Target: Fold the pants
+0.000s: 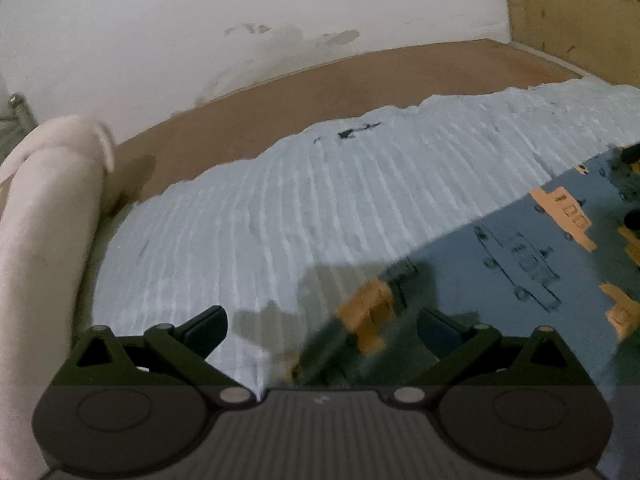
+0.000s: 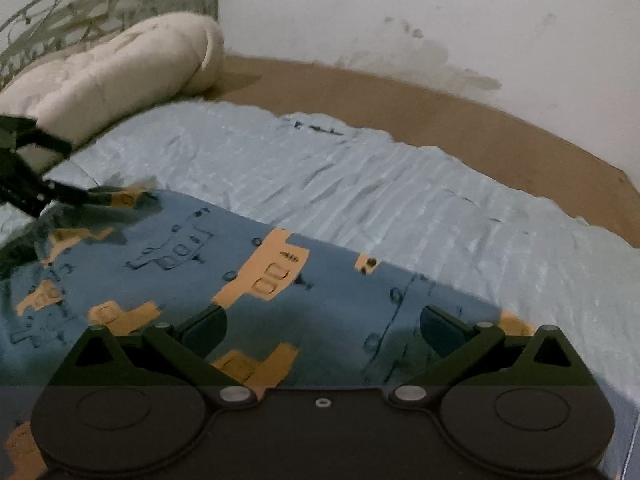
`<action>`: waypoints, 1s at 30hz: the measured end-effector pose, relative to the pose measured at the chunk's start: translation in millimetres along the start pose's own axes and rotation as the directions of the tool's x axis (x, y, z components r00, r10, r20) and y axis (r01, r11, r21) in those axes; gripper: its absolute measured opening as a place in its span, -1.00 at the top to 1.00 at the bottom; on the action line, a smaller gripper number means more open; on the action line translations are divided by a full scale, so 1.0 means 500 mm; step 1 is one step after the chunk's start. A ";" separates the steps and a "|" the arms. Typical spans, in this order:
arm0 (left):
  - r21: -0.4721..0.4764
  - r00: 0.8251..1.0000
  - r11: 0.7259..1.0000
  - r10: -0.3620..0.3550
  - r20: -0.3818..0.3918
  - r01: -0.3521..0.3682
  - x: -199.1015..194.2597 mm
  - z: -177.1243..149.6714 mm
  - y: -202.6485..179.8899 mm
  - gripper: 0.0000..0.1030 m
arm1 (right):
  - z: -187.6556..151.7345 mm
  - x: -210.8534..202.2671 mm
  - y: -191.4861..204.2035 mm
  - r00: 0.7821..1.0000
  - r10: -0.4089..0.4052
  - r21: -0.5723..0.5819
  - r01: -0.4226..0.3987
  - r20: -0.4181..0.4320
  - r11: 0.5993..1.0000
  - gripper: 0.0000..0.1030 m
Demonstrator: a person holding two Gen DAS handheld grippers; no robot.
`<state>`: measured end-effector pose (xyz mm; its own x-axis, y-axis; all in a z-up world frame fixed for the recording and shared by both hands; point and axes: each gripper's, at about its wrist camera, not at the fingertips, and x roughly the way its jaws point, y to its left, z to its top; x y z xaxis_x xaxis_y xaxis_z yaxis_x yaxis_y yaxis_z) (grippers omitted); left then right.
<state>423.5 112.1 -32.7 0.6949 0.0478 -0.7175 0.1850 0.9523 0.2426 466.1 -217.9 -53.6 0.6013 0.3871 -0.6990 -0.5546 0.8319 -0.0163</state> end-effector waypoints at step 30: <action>0.006 0.943 0.957 -0.286 -0.172 0.291 0.114 0.044 0.014 0.95 | 0.096 0.146 -0.008 0.975 0.030 -0.334 -0.104 -0.219 0.937 0.96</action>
<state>479.7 114.8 -57.5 0.4829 -0.1755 -0.8579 0.3835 0.9232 0.0270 540.0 -174.0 -70.1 0.4438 0.3154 -0.8388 -0.7741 0.6064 -0.1815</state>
